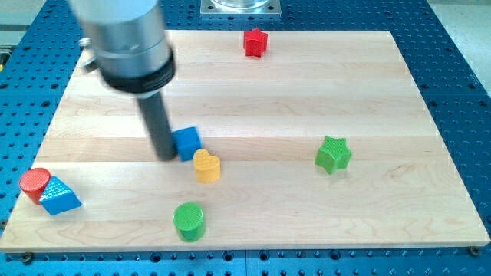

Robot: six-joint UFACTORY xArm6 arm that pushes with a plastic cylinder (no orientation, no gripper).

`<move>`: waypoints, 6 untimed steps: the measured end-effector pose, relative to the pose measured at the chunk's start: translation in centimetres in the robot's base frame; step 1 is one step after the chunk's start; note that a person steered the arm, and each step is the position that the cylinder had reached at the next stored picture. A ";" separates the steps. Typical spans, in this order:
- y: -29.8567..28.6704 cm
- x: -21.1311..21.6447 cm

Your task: Push the cube into the green star

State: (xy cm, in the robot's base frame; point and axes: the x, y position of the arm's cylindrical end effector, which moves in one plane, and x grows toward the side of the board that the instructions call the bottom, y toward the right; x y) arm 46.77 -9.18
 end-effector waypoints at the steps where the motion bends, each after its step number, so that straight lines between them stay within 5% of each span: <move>1: 8.9 -4.0; 2: 5.2 -4.9; 3: 4.2 -0.7; 5: 20.6 -0.5; 6: 15.1 1.0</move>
